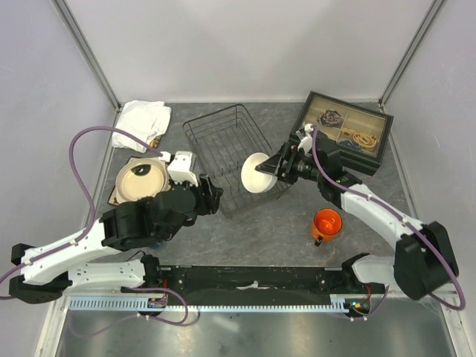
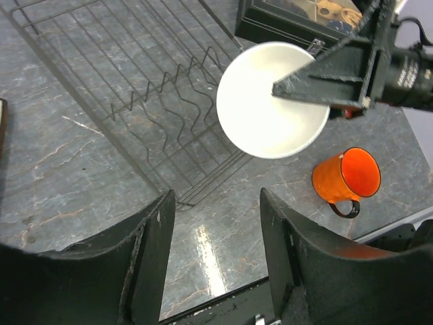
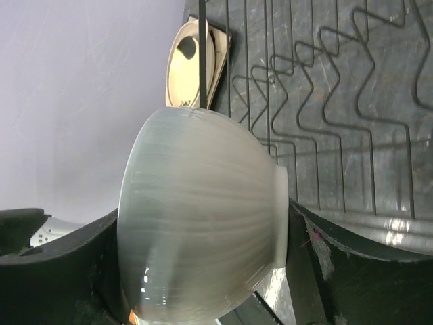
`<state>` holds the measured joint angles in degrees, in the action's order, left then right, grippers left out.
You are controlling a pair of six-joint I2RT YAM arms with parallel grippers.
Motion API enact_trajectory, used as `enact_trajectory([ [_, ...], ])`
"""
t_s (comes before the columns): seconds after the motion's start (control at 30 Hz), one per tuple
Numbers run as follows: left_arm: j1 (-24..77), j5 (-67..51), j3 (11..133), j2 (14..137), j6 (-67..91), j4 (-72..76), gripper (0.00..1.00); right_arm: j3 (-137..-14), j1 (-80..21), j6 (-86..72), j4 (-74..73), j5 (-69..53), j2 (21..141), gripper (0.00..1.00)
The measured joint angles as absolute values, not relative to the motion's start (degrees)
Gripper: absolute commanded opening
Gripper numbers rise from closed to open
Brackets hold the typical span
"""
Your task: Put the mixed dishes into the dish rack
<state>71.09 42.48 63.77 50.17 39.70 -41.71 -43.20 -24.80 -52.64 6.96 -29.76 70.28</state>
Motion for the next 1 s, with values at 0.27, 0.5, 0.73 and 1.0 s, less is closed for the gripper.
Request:
enact_trajectory([
  [0.27,71.09,43.97,63.42,49.28,41.06,-45.25,0.60,-58.81,-24.82,-48.60,6.72,-30.22,86.54,0.43],
  [0.5,71.09,44.58,62.39,47.29,42.63,-47.48,0.60,-74.61,-24.80,-45.08,5.15,-31.20,99.37,0.46],
  [0.73,71.09,44.93,62.17,45.93,43.66,-49.34,0.60,-89.71,-24.93,-41.65,2.39,-31.64,112.16,0.46],
  [1.0,71.09,45.52,62.17,45.69,43.94,-51.03,0.60,-105.03,-26.02,-35.14,-5.52,-29.28,123.92,0.49],
])
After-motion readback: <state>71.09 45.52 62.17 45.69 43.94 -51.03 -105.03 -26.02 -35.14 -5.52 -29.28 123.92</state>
